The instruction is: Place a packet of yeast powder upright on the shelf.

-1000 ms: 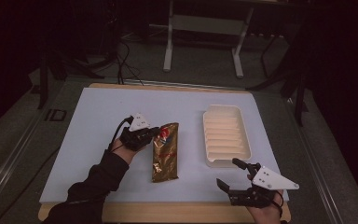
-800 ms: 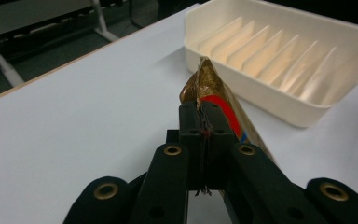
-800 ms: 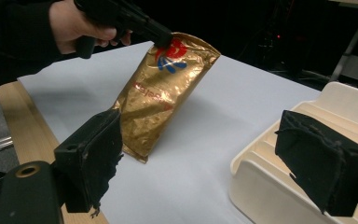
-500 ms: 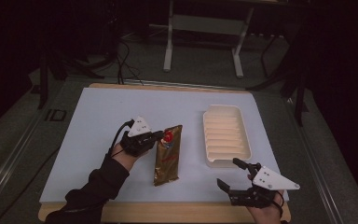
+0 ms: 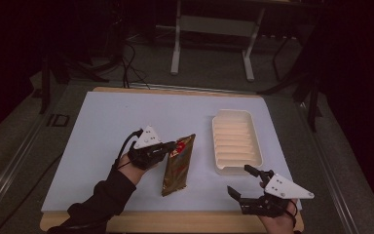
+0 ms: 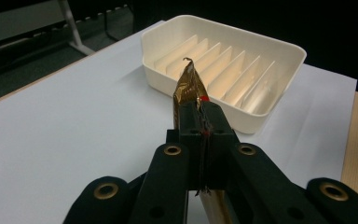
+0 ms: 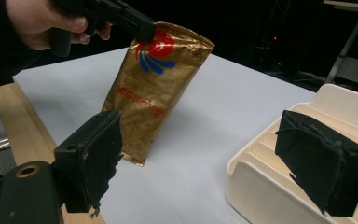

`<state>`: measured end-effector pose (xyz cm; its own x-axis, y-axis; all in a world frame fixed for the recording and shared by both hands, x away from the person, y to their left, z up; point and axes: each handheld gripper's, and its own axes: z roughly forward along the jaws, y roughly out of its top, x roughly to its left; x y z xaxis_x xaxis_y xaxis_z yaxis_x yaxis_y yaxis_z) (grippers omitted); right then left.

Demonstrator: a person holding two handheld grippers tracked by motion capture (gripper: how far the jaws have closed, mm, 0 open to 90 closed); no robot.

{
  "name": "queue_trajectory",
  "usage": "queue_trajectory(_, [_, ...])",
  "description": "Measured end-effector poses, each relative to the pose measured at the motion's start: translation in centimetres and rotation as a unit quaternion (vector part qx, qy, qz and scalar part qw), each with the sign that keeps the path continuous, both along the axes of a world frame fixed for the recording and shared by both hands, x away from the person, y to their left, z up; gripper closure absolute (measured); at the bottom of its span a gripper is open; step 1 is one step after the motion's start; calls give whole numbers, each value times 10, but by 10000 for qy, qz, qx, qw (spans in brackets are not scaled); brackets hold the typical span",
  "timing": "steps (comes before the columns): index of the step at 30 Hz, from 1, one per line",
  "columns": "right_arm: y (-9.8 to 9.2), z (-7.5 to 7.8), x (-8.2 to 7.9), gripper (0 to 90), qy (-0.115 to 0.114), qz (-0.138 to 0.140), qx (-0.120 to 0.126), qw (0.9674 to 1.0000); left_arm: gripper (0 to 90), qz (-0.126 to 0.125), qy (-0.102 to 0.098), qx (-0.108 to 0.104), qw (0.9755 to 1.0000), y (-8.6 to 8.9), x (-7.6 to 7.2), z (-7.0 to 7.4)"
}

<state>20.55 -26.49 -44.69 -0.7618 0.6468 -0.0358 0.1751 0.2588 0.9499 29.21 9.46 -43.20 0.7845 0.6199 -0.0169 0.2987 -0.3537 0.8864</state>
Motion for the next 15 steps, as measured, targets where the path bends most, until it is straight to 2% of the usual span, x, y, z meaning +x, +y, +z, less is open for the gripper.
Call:
queue_trajectory(4, [0, 0, 0, 146, -6, -6, -2, 10000, 893, -32, -4, -26, 10000, -1, -2, 3])
queue_trajectory(8, [-2, 2, -1, 146, -39, -21, 17, 10000, 894, -225, -156, -152, 9995, -7, -11, 12])
queue_trajectory(11, [-3, 4, -1, 146, -45, -38, 45, 10000, 894, -365, -274, -171, 9988, -10, -16, 20])
queue_trajectory(15, [-4, 10, -2, 146, -95, -27, 55, 9999, 894, -451, -398, -291, 9978, -9, -20, 30])
